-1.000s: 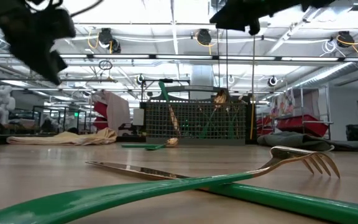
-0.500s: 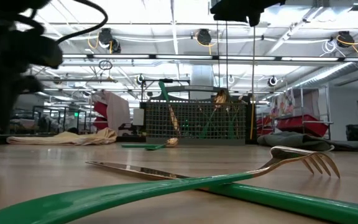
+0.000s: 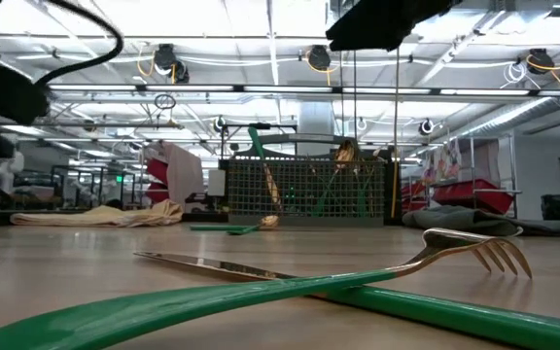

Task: Sort silverware
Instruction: Put the fork into the right section of the dish rack

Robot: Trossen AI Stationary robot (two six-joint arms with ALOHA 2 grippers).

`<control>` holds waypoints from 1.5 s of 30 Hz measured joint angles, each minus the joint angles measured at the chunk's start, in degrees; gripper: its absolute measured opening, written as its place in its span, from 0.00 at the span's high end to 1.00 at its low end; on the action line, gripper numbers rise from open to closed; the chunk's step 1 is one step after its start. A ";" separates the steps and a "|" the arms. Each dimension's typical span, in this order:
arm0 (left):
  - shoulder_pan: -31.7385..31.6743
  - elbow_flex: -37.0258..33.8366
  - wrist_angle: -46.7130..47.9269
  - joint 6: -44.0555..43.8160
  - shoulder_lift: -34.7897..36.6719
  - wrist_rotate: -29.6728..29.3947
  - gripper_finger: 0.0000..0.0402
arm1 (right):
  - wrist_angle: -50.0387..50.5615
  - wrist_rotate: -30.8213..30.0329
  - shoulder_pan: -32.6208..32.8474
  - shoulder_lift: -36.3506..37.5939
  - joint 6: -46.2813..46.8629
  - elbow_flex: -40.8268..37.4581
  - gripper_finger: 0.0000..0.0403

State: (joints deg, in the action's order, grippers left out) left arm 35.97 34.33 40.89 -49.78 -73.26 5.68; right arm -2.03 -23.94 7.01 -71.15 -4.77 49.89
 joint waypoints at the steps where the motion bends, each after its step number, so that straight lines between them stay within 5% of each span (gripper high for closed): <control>1: 0.27 0.00 1.04 -1.96 0.04 0.04 0.63 | 0.05 0.02 0.00 -0.41 0.17 0.02 0.36; 10: 6.01 0.00 5.05 -12.39 -1.05 -0.98 0.62 | -0.27 0.02 0.02 -3.68 1.08 0.00 0.35; 15: 9.30 -0.58 4.74 -14.71 -3.29 -7.67 0.62 | -0.32 0.07 0.10 -3.94 2.13 0.00 0.35; 27: 9.52 -2.18 1.97 -17.45 -5.48 -6.82 0.63 | -0.39 0.09 1.02 -3.92 4.41 0.00 0.35; 36: 9.48 -2.80 2.79 -24.96 -5.68 -8.09 0.96 | -0.53 0.09 4.13 -3.92 7.13 0.00 0.35; 45: 9.34 2.30 8.67 -24.93 -4.92 -9.96 1.00 | -4.06 0.09 6.89 -3.88 6.20 0.00 0.35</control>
State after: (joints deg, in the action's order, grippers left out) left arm 45.31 36.63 49.56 -74.72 -78.17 -4.28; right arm -6.09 -23.86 13.90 -75.02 1.44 49.89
